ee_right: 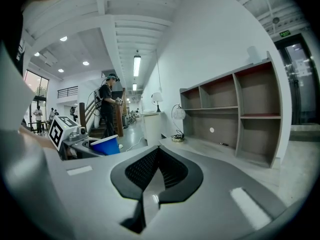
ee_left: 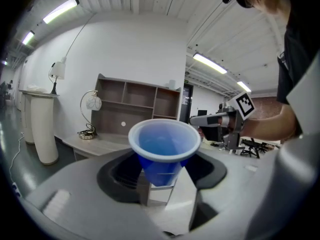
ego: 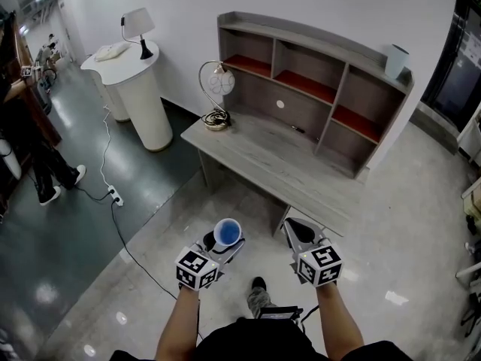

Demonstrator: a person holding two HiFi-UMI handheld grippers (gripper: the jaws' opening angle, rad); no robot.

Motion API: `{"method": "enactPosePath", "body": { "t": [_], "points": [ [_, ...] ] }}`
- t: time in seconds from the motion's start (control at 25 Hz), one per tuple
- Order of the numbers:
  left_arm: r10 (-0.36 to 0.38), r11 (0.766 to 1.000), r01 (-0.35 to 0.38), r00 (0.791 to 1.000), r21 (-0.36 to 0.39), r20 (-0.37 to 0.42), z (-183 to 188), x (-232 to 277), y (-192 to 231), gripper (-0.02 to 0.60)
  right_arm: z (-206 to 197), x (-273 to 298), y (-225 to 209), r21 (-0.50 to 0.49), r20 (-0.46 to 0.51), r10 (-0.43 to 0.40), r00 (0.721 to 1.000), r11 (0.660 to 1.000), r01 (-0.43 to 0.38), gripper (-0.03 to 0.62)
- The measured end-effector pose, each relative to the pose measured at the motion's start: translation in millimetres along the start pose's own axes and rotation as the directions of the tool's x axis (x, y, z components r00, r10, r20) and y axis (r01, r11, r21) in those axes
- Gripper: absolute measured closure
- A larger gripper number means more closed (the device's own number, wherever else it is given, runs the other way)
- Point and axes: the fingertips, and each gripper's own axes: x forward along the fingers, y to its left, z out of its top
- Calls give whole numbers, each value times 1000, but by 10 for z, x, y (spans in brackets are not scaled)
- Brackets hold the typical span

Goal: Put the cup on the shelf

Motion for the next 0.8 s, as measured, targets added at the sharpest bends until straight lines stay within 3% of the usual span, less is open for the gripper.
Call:
{"method": "enactPosePath", "body": {
  "t": [0.8],
  "points": [
    [60, 998, -60, 998, 21, 14, 687, 1249, 974, 318, 522, 1169, -1229, -3, 22, 49, 999, 999, -49, 582]
  ]
}}
